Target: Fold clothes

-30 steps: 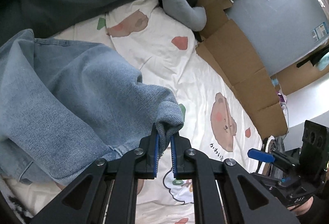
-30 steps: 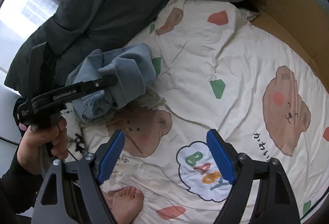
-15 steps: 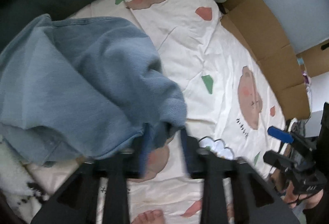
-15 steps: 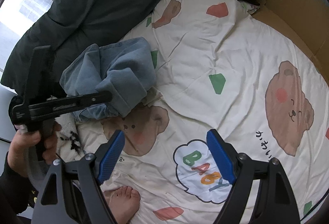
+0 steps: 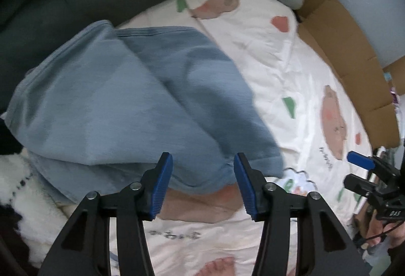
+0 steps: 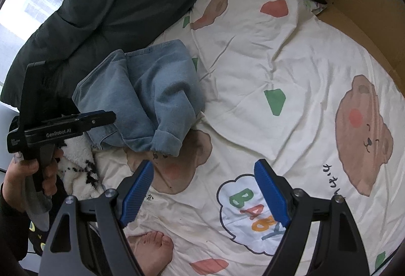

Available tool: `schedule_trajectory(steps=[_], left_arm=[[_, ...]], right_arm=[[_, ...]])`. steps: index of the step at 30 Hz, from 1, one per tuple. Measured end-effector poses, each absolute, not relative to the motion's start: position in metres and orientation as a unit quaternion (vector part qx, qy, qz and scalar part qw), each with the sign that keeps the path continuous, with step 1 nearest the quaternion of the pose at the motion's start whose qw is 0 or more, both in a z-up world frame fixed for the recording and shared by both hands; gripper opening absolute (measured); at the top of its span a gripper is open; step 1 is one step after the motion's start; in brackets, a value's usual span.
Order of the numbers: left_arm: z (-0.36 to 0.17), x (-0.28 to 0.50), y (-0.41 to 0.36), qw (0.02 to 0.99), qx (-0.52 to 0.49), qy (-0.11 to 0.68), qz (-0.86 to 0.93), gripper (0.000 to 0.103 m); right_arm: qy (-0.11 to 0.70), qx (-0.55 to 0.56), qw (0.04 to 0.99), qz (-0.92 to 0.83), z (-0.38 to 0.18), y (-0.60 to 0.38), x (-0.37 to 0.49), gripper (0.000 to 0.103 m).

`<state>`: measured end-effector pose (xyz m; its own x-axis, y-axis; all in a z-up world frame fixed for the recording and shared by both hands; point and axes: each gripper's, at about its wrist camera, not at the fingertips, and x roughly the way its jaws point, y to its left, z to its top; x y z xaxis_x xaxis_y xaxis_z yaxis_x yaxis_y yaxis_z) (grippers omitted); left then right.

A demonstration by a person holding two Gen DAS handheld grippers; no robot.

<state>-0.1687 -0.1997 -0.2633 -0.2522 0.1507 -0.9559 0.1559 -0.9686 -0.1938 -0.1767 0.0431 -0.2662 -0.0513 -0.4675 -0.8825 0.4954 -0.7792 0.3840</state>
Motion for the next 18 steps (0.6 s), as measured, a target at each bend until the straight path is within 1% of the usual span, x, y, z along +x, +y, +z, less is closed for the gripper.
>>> schedule_trajectory(steps=[6, 7, 8, 10, 14, 18], left_arm=[[-0.276, -0.166, -0.235, 0.047, 0.612, 0.105, -0.782, 0.051], [-0.278, -0.165, -0.241, 0.051, 0.612, 0.109, -0.782, 0.052], [-0.280, -0.164, -0.247, 0.054, 0.611, 0.111, -0.782, 0.059], [-0.283, -0.162, -0.258, 0.061, 0.609, 0.114, -0.783, 0.064], [-0.285, -0.160, -0.273, 0.080, 0.608, 0.098, -0.784, 0.064], [-0.292, -0.155, -0.298, 0.100, 0.605, 0.119, -0.781, 0.064]], right_arm=[[0.003, 0.615, 0.335, -0.713, -0.295, 0.024, -0.186, 0.082], [0.001, 0.617, 0.336, -0.712, -0.300, 0.020, -0.188, 0.082], [-0.002, 0.618, 0.337, -0.710, -0.306, 0.015, -0.192, 0.082], [-0.002, 0.621, 0.341, -0.706, -0.316, 0.007, -0.198, 0.082], [0.003, 0.626, 0.347, -0.698, -0.332, -0.010, -0.211, 0.082], [-0.003, 0.625, 0.354, -0.696, -0.339, -0.029, -0.224, 0.082]])
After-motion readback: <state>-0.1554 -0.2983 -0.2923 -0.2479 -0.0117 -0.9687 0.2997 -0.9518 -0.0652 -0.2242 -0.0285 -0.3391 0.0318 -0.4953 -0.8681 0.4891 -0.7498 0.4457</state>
